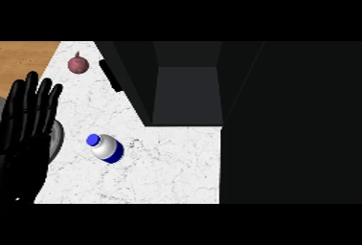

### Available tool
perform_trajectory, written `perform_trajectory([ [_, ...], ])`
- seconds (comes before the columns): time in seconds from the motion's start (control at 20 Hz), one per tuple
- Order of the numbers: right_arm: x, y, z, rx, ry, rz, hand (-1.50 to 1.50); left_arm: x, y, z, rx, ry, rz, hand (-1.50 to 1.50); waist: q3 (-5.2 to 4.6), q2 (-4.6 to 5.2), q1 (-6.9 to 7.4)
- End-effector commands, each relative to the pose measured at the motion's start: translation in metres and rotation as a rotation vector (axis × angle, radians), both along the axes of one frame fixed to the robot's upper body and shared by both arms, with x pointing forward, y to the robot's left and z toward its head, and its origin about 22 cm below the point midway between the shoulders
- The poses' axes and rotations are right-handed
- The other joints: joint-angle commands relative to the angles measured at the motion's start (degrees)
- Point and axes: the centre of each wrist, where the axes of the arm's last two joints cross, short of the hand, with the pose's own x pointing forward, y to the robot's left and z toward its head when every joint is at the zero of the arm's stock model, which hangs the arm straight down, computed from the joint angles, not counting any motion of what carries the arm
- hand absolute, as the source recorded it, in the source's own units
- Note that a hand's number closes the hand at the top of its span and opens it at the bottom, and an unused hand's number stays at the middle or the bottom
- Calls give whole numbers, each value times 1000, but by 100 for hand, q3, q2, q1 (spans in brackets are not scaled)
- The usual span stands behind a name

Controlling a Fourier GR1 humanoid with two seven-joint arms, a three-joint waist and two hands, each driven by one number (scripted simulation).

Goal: Pick up the bottled water, place it into the cabinet and close the cabinet

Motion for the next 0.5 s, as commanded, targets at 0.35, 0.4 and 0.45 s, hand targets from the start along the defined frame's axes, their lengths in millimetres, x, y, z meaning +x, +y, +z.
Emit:
perform_trajectory([
  [0.35,-27,12,-2,97,122,241,-150,-1,23,-21,-250,137,589,-150,20,102,43],
  [0.4,-41,14,-11,88,142,288,-150,1,16,-22,-270,146,608,-150,27,91,-61],
  [0.45,-54,10,-2,82,157,309,-150,-6,7,-19,-270,144,618,-150,28,69,-90],
])
